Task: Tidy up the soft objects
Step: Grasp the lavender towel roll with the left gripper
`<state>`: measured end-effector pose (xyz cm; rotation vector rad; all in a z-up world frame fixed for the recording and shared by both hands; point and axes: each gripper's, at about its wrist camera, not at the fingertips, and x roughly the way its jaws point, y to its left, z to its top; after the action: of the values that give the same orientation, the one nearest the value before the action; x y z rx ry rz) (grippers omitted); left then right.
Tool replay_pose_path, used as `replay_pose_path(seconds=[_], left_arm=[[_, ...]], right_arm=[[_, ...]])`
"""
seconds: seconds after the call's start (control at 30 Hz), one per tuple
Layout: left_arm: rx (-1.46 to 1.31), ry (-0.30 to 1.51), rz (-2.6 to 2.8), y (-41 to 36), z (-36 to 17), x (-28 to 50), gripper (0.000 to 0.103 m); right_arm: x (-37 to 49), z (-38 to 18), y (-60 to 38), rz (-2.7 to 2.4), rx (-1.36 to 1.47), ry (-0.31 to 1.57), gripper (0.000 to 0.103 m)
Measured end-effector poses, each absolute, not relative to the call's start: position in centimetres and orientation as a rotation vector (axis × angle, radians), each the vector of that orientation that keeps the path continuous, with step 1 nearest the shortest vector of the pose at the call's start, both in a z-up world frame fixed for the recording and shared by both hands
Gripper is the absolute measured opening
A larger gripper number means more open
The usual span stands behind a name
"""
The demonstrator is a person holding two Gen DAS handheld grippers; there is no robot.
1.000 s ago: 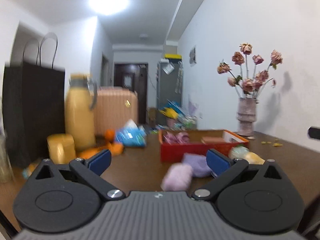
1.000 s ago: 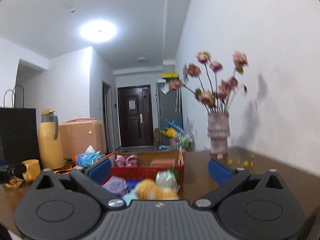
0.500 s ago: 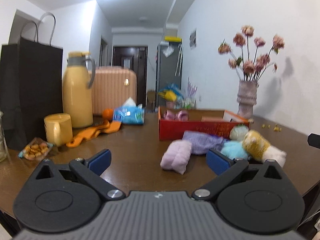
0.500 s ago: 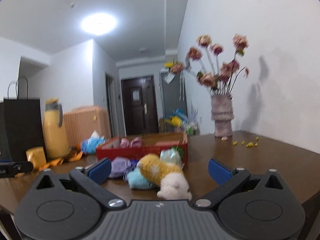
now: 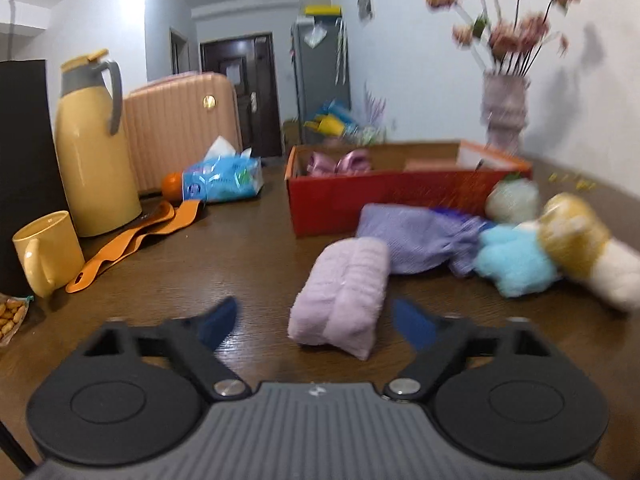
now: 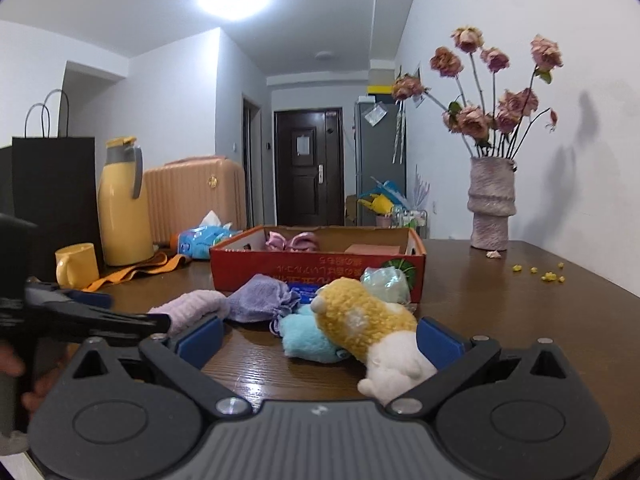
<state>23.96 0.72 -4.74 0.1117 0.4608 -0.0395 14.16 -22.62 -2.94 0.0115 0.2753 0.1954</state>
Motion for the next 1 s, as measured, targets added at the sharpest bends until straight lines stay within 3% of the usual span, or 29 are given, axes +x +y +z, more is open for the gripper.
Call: replay_pose_path(seconds=[0.07,0.27,0.43,0.5,0.57,0.73,0.8,0.93,1.0], left_arm=[[0.085,0.545,-0.084,0.9,-5.0,25.5,0.049],[0.062,0.549,-0.182,1.7,-5.2,24.6,0.029],[0.058,0.517,-0.436,1.9,-4.4,20.0,0.031],[0.075,0.493,-0.494,2.1,-4.6,18.0,0.042],[0.095,0.483,-0.467,2.8,-4.7,16.7,0.060],[-0.023,0.494,-0.402,5.0,-4.3,16.3,0.062],[-0.115,0.508,-0.394,5.8,-3.8,16.7,0.062],[-0.277,0.595,-0.405,6.3,-3.8,18.6,0.060],[-0.322,0.629,-0.380,6.1,-4.3,19.3,0.057]], right_arm=[[14.8,-3.0,-22.3,0.205,0.012,0.281,0.103],[16.0,-3.3,-21.0,0.231,-0.010,0.293,0.103],[16.0,-3.0,-20.5,0.256,-0.011,0.290,0.103],[16.2,-2.8,-20.3,0.272,-0.001,0.293,0.103],[16.3,-2.7,-20.1,0.284,0.009,0.298,0.103],[17.2,-3.1,-18.5,0.308,-0.033,0.350,0.098],[17.9,-3.3,-17.8,0.319,-0.051,0.391,0.085],[19.5,-3.8,-17.4,0.344,0.002,0.453,0.076],[20.7,-4.1,-17.5,0.356,0.042,0.510,0.060]])
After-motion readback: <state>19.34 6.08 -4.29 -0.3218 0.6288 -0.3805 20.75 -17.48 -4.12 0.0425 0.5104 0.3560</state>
